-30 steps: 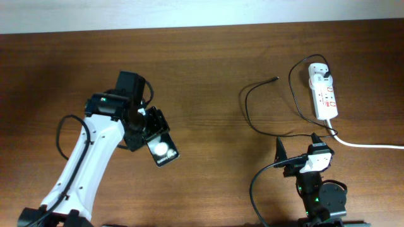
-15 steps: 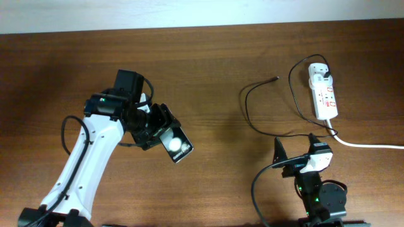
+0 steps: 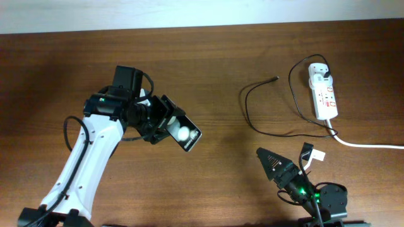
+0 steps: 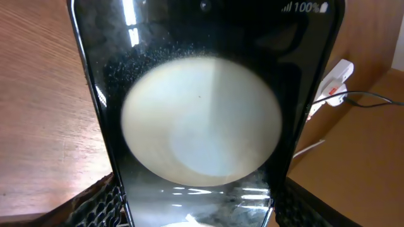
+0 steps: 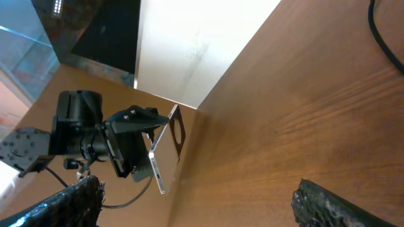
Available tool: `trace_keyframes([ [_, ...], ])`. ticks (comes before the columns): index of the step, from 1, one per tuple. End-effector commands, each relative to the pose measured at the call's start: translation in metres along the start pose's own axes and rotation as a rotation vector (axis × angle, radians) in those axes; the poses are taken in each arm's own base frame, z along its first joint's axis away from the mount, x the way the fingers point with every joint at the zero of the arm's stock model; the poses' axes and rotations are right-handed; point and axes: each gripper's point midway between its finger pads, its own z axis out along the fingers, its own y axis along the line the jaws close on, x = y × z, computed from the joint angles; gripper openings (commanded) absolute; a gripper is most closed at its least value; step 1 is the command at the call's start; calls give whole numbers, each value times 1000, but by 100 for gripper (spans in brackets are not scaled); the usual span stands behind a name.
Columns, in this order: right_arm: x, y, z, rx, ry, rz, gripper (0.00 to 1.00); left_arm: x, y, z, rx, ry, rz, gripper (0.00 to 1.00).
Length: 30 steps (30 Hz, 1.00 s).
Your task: Plug charger to phone and switch on socket
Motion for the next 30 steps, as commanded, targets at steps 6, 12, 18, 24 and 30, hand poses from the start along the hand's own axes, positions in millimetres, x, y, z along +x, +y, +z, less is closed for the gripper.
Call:
trace_keyframes([
  [6,7,8,1,-20,62,-67,98,4,-4,-3,31,22,-24,56],
  [12,5,35,12,-3,191,-125,98,4,-4,-3,31,22,-24,56],
  [18,26,58,56,33,401,-184,98,3,-6,-3,37,18,-22,56],
  [24,56,48,105,164,403,-300,99,2,-8,-3,44,14,-17,56],
  [30,68,63,136,44,389,-327,99,2,-8,-3,44,14,-17,57],
])
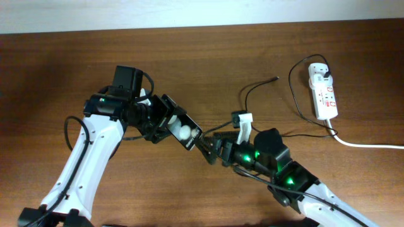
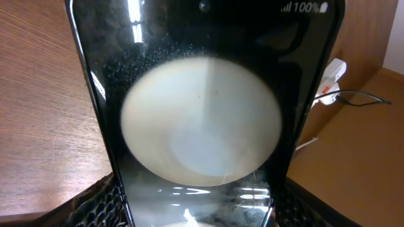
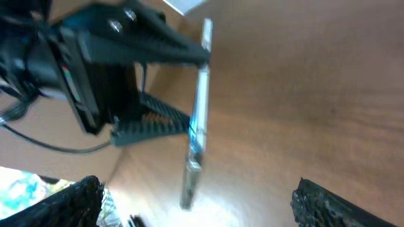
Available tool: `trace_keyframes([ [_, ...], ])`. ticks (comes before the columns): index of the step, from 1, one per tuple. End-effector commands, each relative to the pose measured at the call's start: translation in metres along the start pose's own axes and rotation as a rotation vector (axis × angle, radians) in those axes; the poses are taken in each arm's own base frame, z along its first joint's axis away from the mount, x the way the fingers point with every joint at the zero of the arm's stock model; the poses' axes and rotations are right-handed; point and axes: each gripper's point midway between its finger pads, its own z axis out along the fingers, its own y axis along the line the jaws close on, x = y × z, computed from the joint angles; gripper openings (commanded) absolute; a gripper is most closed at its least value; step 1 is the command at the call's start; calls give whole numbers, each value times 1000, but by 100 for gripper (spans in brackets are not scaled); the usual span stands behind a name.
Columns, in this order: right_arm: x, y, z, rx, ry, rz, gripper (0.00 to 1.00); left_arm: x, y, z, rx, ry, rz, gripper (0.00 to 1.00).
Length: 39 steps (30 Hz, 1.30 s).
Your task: Plug charger to phone and switch on socket
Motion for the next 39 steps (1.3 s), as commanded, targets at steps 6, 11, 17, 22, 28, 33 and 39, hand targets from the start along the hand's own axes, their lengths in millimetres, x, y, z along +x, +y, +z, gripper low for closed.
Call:
trace_keyframes([
  [6,-6,-7,25,-4,-25,8,86,5,-7,-4,42,28,-8,57],
  [11,-12,-4,33,-36,-53,-7,77,10,-11,-5,60,58,-19,57],
  [17,-4,5,45,-29,-90,-32,70,10,-11,-5,62,57,-43,57],
  [22,-12,3,45,-1,-153,40,63,10,-11,-5,61,57,-42,57],
  [28,-15,9,44,-24,-171,55,58,10,-11,-5,61,56,-43,57],
  [33,-13,11,45,-29,-164,53,56,10,-11,-4,59,56,-50,57],
  [39,-13,10,45,-22,-168,54,50,21,-26,3,85,64,15,56],
])
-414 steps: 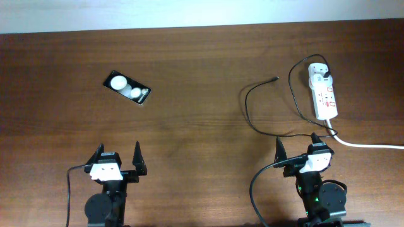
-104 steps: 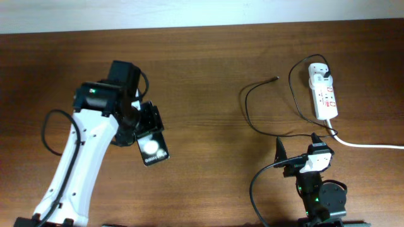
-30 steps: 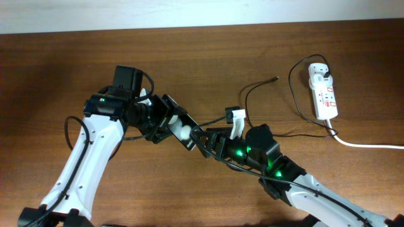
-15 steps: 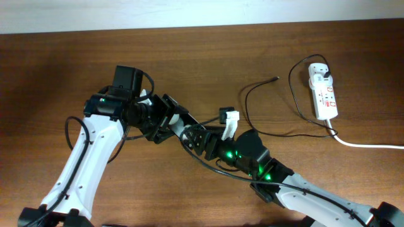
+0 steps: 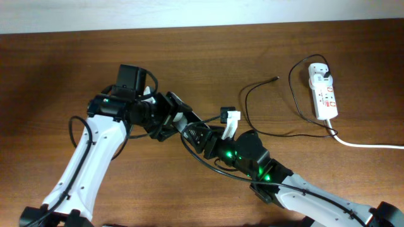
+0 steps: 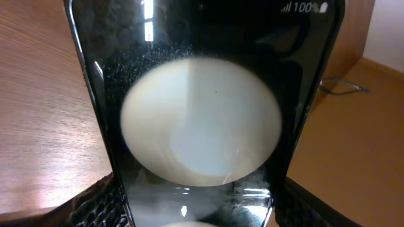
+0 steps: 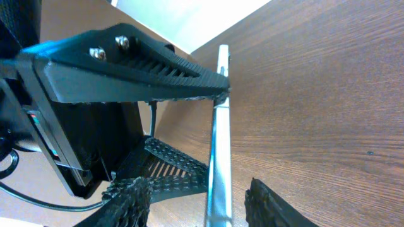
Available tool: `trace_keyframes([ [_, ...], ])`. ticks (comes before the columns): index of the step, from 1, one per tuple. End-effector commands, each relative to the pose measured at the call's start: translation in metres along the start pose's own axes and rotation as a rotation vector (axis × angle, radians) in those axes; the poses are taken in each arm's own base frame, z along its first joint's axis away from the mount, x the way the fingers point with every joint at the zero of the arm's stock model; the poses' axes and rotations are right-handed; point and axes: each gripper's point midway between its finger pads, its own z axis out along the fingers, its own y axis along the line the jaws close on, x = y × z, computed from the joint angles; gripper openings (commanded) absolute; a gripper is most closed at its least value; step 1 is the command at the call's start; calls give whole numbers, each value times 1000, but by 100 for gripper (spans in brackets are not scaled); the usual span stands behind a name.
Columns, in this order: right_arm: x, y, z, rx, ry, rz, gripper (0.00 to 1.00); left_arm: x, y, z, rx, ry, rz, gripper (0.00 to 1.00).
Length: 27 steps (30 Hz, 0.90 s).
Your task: Plug charger to phone and switch on socket
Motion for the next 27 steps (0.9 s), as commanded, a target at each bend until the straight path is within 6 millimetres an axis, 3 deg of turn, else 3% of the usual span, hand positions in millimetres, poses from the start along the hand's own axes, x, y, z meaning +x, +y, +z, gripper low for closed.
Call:
trace_keyframes([
  [1,-4,0,3,17,-24,0,49,11,-8,0,23,28,17,55],
  [12,-6,-3,2,31,-41,82,37,15,-11,9,-5,-8,68,54],
  [24,1,3,3,0,4,82,13,17,-12,10,-2,-4,73,56],
  [27,1,3,3,-2,6,109,9,17,-12,10,-2,-5,73,65],
])
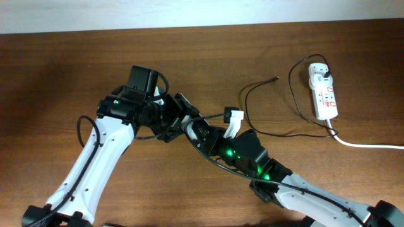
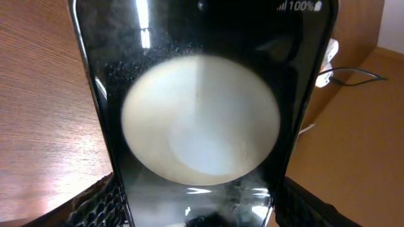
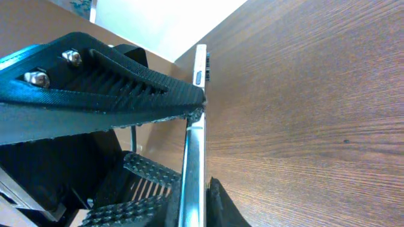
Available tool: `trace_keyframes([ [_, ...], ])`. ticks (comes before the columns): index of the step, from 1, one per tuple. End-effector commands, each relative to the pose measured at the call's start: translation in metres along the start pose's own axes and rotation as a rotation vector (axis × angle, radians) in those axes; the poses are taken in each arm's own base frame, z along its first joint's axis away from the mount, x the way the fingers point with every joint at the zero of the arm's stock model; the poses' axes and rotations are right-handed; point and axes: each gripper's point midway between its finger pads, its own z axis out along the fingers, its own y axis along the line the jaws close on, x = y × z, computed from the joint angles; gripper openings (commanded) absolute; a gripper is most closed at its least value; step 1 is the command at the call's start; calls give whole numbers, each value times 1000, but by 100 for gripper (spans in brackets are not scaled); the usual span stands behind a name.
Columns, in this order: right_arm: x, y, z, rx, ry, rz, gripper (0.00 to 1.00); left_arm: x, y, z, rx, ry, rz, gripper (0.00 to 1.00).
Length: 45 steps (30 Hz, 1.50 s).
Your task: Plug charger to phone and switch on socket
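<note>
The black phone [image 2: 201, 120], screen lit with a pale disc, fills the left wrist view. My left gripper [image 1: 172, 116] is shut on its sides and holds it tilted above the table. In the right wrist view the phone [image 3: 194, 126] appears edge-on, and my right gripper [image 3: 192, 198] is shut on its face and back. Both grippers meet at the phone [image 1: 183, 121] in the overhead view. The black charger cable [image 1: 247, 108] lies loose on the table with its plug tip [image 1: 276, 78] free. The white socket strip [image 1: 322, 92] lies at the far right.
A white mains lead [image 1: 366, 145] runs from the strip off the right edge. The wooden table [image 1: 63, 69] spreads under both arms, and a pale wall strip [image 1: 189, 12] borders its far edge.
My right gripper's jaws stood apart on either side of the phone's edge; now they are shut on it. The left arm and phone have shifted slightly to the right.
My left gripper held the phone up throughout. At first my right gripper rested open near the front edge, far from it. Then it was open just below the phone, then straddling the phone's edge, and now it is shut on the phone.
</note>
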Motion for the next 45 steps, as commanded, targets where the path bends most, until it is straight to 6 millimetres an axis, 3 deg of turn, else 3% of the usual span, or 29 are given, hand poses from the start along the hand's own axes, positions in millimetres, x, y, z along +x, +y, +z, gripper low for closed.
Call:
trace_keyframes([
  [1,5,19,0,-67,36,52,8,4,-6,-3,24,6,12,74],
  [6,4,19,0,-67,35,52,8,-16,-3,-18,59,-25,96,99],
  [9,4,19,0,-66,37,113,6,-26,-3,-41,103,-74,180,99],
  [11,4,19,0,-64,40,207,4,-23,-2,-60,118,-114,275,99],
  [13,6,20,0,-69,58,312,4,-15,5,-78,95,-159,352,99],
  [17,17,27,-1,-96,128,337,4,-1,44,-120,-70,-325,356,99],
  [21,25,32,-4,-121,209,403,4,31,83,-186,-162,-595,380,99],
  [23,25,32,-9,-146,274,423,4,56,95,-209,-124,-680,400,99],
  [25,23,31,-13,-161,322,455,4,70,104,-216,-91,-708,376,99],
  [29,13,26,-18,-153,358,594,4,76,126,-202,-19,-698,138,99],
  [32,13,26,-18,-154,364,594,4,66,135,-158,17,-580,1,99],
  [35,13,26,-18,-154,362,594,4,57,116,-111,178,-431,-43,99],
  [37,13,26,-18,-149,367,622,4,50,110,-82,291,-338,-159,99],
  [41,13,26,-18,-145,370,646,4,41,98,-71,406,-295,-273,88],
  [45,20,30,-18,-145,390,657,4,34,85,-76,463,-300,-300,87],
])
